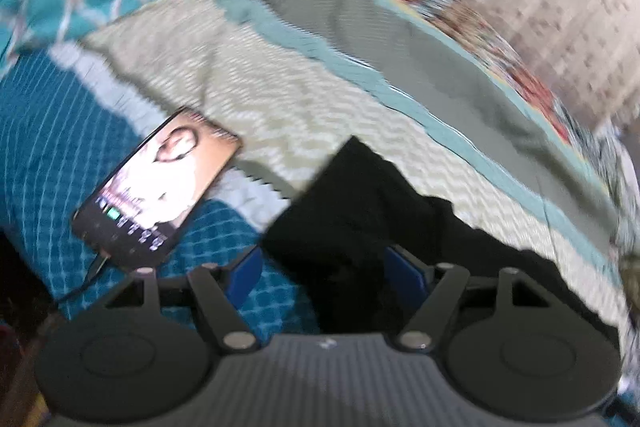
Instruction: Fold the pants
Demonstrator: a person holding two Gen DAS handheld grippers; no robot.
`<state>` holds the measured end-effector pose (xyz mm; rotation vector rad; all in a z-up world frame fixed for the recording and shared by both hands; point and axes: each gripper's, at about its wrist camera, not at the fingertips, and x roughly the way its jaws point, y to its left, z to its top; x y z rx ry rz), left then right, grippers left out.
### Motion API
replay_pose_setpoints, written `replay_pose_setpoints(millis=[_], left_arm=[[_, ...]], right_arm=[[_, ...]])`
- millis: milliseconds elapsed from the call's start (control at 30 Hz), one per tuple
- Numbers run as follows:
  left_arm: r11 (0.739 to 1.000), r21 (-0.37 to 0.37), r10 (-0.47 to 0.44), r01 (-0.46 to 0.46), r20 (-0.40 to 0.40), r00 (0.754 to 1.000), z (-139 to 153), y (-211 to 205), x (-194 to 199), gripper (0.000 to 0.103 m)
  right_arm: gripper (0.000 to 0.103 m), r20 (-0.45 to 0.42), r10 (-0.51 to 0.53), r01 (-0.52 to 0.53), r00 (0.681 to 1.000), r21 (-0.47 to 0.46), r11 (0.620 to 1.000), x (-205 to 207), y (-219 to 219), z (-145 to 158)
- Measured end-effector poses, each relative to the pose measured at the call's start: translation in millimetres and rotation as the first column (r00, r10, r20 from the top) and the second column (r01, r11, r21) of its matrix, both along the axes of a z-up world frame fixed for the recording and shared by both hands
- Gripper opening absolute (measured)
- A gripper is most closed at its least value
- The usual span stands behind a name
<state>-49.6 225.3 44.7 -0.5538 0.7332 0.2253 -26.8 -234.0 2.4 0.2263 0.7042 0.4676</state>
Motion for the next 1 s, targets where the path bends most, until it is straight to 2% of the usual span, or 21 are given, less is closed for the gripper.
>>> replay_pose_setpoints(millis=[167, 500, 833, 1000], left_arm=[[0.997, -0.074, -0.001, 0.001, 0.005, 1.000, -15.8, 10.1, -2.3, 0.074], [0.986, -0.162, -0.026, 0.030, 0.021, 0.999, -33.8, 7.2, 9.8, 0.083], [0.986, -0.162, -0.036, 0.038, 0.017, 0.999, -41.4, 4.0, 10.4, 0.085], [0.990, -0.131, -0.043, 0.044, 0.006, 0.999, -42.7, -0.8, 11.5, 0.085]], right_arm=[[0.030, -0.020, 0.076, -0.077, 0.997, -0.055, 0.995, -3.4, 23.1, -4.1], [0.030, -0.040, 0.047, -0.049, 0.998, -0.076, 0.996, -0.1, 20.8, -5.9], [0.030, -0.044, 0.044, -0.048, 0.998, -0.090, 0.995, 3.0, 25.2, -8.4], [0.030, -0.035, 0.031, -0.033, 0.999, -0.085, 0.996, 2.9, 25.7, -7.3]])
